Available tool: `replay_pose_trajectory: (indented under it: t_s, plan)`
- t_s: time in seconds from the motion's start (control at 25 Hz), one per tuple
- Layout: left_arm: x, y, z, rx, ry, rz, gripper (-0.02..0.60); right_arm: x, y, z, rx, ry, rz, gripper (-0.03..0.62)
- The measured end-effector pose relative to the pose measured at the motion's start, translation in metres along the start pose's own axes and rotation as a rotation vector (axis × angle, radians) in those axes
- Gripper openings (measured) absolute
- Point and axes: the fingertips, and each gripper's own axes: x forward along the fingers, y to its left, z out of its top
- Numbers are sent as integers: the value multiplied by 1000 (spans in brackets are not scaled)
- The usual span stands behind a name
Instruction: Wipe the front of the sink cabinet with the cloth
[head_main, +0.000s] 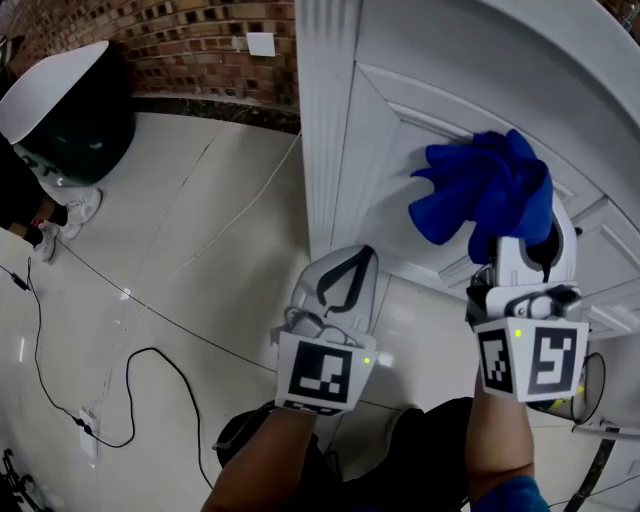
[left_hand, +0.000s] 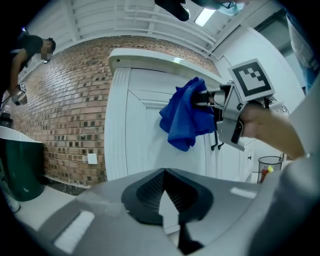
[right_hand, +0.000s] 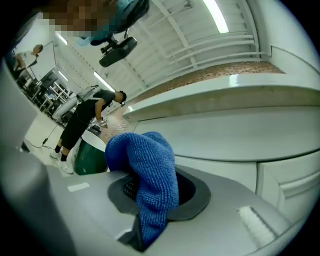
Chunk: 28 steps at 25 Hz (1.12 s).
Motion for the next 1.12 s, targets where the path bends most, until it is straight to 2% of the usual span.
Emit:
replay_pose_trajectory:
  t_s: [0.24,0.44,0.64,0.92,1.12]
  plan:
    - [10,0,-15,1,34,-12,5,-9,1,-42,-35,120,16,78]
    - [15,4,-23,-11,56,-4,5,-16,16,-96,-58,283,80,78]
    - [21,3,-24,-26,52,-6,5,-19,38,-144,-135,393,165,78]
    - [29,-1,-29,-47,57,-18,5,-43,72,-249,-235,674,308,78]
    - [31,-1,-33,-60,70,-24,5,-56,84,-298,-268,799,385,78]
